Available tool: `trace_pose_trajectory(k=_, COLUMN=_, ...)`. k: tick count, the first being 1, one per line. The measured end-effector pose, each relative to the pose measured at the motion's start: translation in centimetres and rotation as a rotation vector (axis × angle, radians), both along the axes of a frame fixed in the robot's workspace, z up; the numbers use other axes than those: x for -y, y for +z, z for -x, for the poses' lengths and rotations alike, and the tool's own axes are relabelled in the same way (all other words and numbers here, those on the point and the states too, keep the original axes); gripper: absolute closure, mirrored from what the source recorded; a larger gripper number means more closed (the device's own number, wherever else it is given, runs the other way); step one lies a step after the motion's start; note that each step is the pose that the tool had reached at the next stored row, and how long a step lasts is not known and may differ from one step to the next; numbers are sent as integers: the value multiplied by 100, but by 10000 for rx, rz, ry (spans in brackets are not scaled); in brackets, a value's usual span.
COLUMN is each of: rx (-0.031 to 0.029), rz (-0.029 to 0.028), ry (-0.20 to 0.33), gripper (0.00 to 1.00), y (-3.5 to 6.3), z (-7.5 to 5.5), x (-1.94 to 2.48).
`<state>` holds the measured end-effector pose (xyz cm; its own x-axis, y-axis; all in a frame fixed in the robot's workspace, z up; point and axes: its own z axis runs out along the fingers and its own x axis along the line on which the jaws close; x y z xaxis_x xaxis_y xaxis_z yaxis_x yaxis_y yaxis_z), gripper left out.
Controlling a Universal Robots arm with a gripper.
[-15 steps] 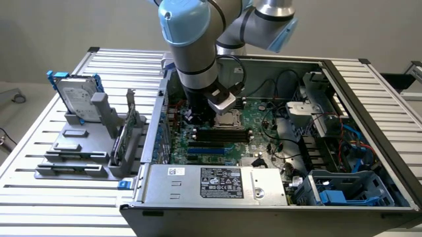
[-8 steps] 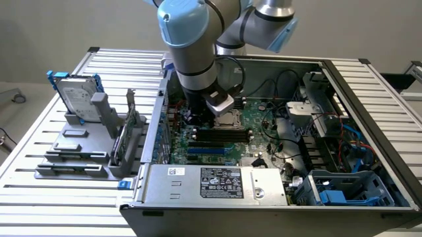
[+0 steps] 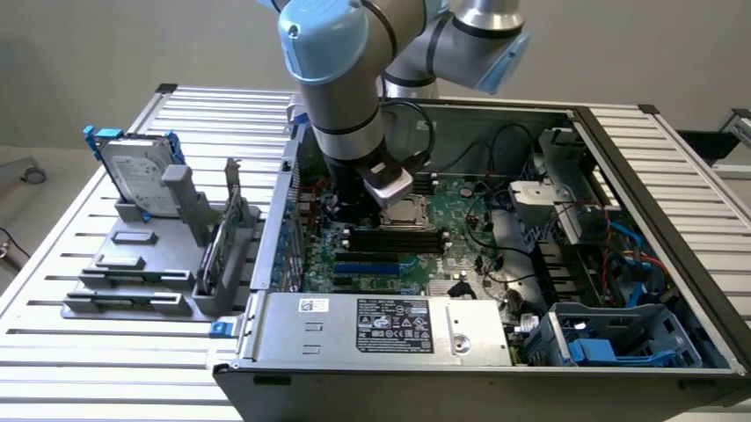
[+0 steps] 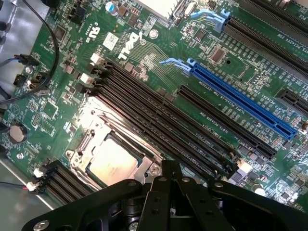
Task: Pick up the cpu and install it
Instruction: 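Install the first cpu locking lever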
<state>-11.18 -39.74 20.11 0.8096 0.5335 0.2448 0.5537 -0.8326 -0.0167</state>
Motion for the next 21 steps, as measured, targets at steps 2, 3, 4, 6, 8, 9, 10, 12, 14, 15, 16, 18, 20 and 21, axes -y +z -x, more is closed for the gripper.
trace_pose_trajectory(k=2, rx=-2, rz=2, ry=-69, gripper=89, y=-5, z=3, x=-7)
trace_pose_trajectory(k=3, rx=-3, rz=3, ry=-101, gripper=89, y=-7, z=4, x=-12)
trace_pose_trajectory(k=4, rx=-3, rz=4, ry=-130, gripper=89, y=-9, z=4, x=-17)
trace_pose_trajectory(k=6, rx=-2, rz=2, ry=-172, gripper=89, y=-15, z=5, x=-32)
trace_pose_trajectory(k=8, rx=-1, rz=0, ry=-196, gripper=89, y=-26, z=5, x=-39)
trace_pose_trajectory(k=9, rx=-3, rz=2, ry=-210, gripper=89, y=-31, z=5, x=-39)
trace_pose_trajectory(k=10, rx=-3, rz=2, ry=-227, gripper=89, y=-36, z=5, x=-39)
trace_pose_trajectory(k=12, rx=-3, rz=2, ry=-265, gripper=89, y=-45, z=6, x=-39)
trace_pose_trajectory(k=14, rx=-2, rz=1, ry=-304, gripper=89, y=-54, z=7, x=-39)
trace_pose_trajectory(k=15, rx=-3, rz=3, ry=-322, gripper=89, y=-57, z=8, x=-40)
trace_pose_trajectory(k=16, rx=-3, rz=2, ry=-338, gripper=89, y=-59, z=8, x=-42)
trace_pose_trajectory(k=18, rx=3, rz=-5, ry=-367, gripper=89, y=-65, z=8, x=-47)
trace_pose_trajectory(k=20, rx=3, rz=-3, ry=-391, gripper=89, y=-66, z=12, x=-53)
trace_pose_trajectory(k=21, rx=0, rz=-2, ry=-399, gripper=89, y=-66, z=12, x=-54)
